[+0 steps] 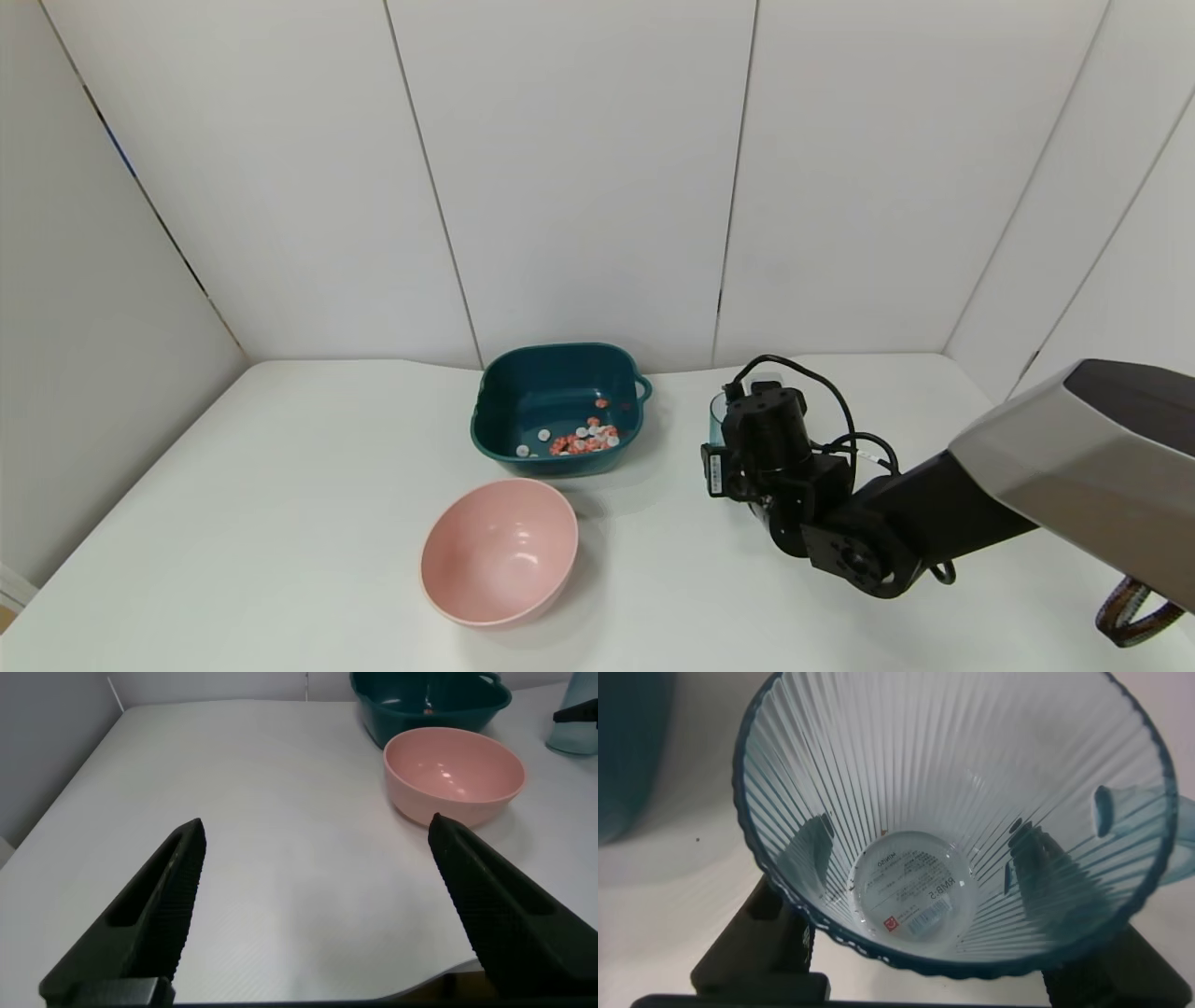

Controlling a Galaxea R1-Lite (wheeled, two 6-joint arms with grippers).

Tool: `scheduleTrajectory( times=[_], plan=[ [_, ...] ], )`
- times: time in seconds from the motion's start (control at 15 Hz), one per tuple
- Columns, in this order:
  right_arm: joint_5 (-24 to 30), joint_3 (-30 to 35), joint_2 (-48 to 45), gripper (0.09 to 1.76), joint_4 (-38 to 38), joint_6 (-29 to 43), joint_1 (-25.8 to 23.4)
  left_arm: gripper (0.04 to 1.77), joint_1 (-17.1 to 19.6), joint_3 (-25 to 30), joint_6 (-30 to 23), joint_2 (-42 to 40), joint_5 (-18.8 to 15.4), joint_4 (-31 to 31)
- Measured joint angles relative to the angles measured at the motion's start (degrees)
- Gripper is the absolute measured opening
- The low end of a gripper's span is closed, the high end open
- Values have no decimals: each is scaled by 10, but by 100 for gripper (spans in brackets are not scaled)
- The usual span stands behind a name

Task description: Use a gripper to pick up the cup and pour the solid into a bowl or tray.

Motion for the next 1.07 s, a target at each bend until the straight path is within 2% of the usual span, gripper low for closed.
scheduleTrajectory(
  times=[0.13, 0.53, 0.93, 1.07],
  plan=[
    [0, 1, 0, 144, 1, 0, 0, 172, 0, 0, 0, 0, 0, 0],
    [11, 12, -17, 158, 20, 1, 3, 172, 0, 0, 0, 0, 0, 0],
    [44, 28, -90, 165, 176, 0, 2, 172, 0, 0, 0, 0, 0, 0],
    [73, 38, -126, 166, 220, 0, 2, 172, 0, 0, 0, 0, 0, 0]
  ],
)
